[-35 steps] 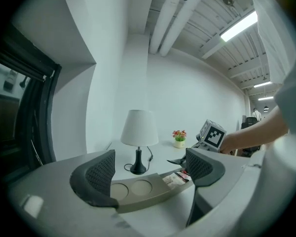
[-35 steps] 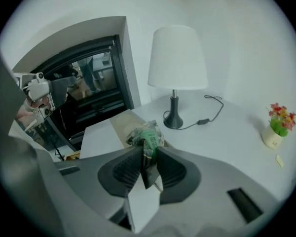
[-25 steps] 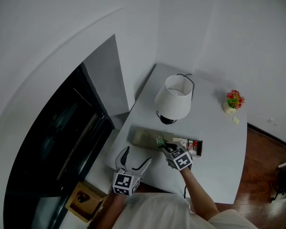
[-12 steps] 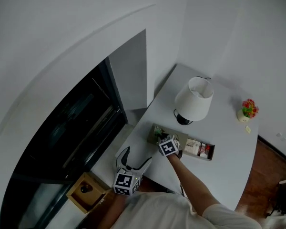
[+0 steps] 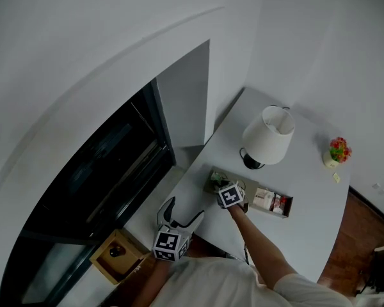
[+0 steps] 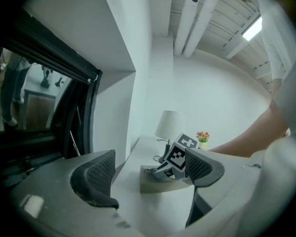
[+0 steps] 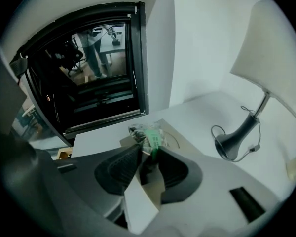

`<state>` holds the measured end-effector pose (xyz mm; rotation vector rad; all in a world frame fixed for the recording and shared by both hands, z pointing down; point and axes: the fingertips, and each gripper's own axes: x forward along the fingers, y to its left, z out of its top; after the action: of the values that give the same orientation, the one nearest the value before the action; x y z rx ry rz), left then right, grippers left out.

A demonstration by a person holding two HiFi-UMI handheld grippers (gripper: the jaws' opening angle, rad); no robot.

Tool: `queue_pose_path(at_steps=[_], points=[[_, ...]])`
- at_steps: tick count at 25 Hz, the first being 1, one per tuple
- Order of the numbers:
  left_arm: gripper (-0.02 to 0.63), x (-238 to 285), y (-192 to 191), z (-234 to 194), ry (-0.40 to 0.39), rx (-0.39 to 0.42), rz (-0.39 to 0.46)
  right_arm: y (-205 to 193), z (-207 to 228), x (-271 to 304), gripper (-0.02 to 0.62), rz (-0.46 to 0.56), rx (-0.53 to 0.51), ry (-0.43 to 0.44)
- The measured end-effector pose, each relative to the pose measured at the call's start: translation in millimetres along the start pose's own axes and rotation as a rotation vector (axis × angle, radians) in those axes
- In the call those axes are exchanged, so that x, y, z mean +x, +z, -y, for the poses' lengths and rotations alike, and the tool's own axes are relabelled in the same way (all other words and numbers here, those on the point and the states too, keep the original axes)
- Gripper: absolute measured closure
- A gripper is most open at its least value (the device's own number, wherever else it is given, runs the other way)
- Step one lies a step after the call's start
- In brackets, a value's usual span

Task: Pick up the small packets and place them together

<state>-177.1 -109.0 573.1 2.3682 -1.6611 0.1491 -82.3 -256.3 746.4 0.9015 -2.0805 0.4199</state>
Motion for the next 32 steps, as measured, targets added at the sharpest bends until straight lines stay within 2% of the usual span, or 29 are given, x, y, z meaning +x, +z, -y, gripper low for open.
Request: queue_pose_path(at_steps=[1,2,3,9,10,11,12,14,16,18,20,24,29,32], points=[[0.181,0,1,0,-0.003,0.001,0.002,-1,-1,1,0.447,-0.007,0.000,0.006],[0.181,1,2,0,-0.005,0.001,0.004,-2,-3,1,0.376,-0.013,-0.005,0.013],[0.181,1,2,0,-0.007,0.001,0.004,-2,-4,1,0.360,-0.018,-0.014,0.021],[0.181,2,2,3,-0.020,0.003,0.004,-2,-7,-13,0.346,0.000,-0.051,0.030],[0.181,2,3,4,-0.025,0.002,0.008,2,-9,-20,0.276,0.038,-0.046,0.036],[0.181,1,4,6,-0.035,0.001,0.017,10,-11,-30,0.224,0.102,-0.040,0.044],[0.183,1,8,8,-0.049,0.004,0.034,22,-13,-44,0.221,0.197,-0.037,0.055],[0.212,2,18,13,-0.090,0.020,0.084,56,-16,-91,0.221,0.474,-0.032,0.081],[0.212,5,29,19,-0.130,0.034,0.128,88,-15,-150,0.221,0.735,-0.024,0.091],[0.202,10,40,24,-0.160,0.047,0.155,102,-7,-204,0.222,0.891,-0.010,0.065],[0.186,17,47,30,-0.177,0.067,0.159,102,7,-248,0.222,0.973,0.007,0.006],[0.186,37,59,50,-0.228,0.097,0.156,69,42,-306,0.224,1.013,0.014,-0.126],[0.184,58,64,83,-0.302,0.123,0.144,5,79,-354,0.225,0.962,0.060,-0.350],[0.182,69,63,107,-0.349,0.133,0.135,-36,91,-366,0.253,0.939,0.132,-0.394]])
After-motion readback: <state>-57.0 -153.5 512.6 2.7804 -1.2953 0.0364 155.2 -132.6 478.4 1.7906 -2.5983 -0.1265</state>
